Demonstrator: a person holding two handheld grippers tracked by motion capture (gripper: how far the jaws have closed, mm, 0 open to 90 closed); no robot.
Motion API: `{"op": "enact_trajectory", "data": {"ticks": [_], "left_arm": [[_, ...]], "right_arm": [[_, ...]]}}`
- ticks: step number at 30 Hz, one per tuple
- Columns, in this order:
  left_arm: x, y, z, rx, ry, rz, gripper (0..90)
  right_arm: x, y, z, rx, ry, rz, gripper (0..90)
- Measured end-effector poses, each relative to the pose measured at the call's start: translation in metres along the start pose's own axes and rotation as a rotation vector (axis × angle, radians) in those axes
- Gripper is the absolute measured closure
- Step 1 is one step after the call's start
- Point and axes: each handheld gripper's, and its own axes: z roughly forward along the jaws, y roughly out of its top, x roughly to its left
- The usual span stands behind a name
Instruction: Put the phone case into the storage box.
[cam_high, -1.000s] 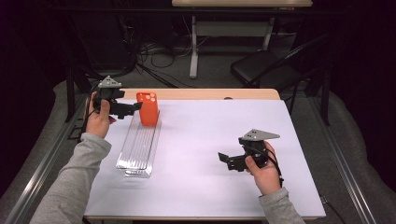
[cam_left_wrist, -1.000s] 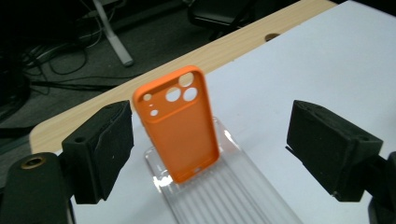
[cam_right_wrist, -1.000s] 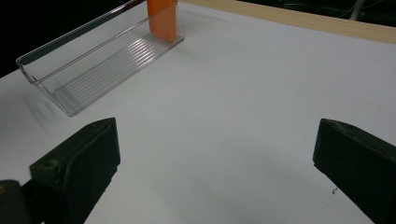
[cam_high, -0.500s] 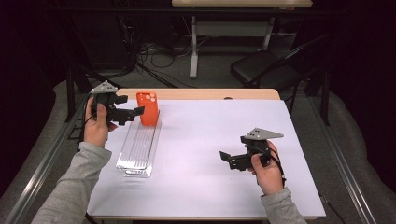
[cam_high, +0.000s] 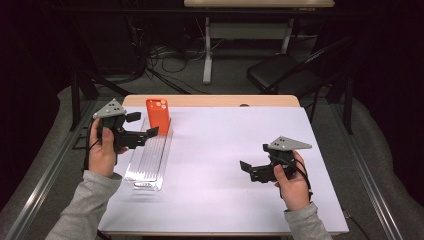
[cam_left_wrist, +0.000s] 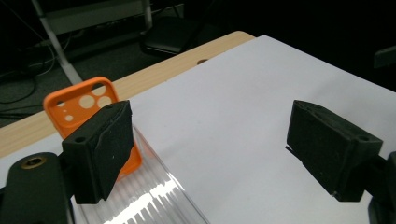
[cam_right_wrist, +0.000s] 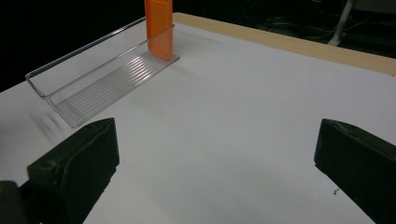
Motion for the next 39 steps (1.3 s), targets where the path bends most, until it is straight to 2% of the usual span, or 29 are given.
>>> {"op": "enact_trajectory", "data": {"ticks": [7,15,19,30,36,39], "left_arm": [[-0.011,-0.007,-0.003,0.003,-0.02,0.009,15.1],[-0.015,-0.019,-0.005,0.01,-0.04,0.012,15.1],[-0.016,-0.028,-0.009,0.001,-0.044,-0.004,15.1],[-0.022,-0.051,-0.021,-0.011,-0.025,-0.035,15.1],[-0.027,-0.067,-0.023,0.008,0.021,-0.055,15.1],[-0.026,-0.073,-0.025,-0.003,0.0,-0.073,15.1]], "right_arm": [[-0.001,-0.003,-0.011,-0.007,-0.002,0.002,0.0],[-0.004,-0.007,-0.024,-0.018,-0.015,-0.014,0.0],[-0.005,-0.012,-0.034,-0.016,-0.021,-0.024,0.0],[-0.014,-0.028,-0.052,-0.015,-0.064,0.004,0.0],[-0.02,-0.038,-0.061,-0.012,-0.099,0.026,0.0],[-0.023,-0.044,-0.065,-0.011,-0.117,0.034,0.0]]}}
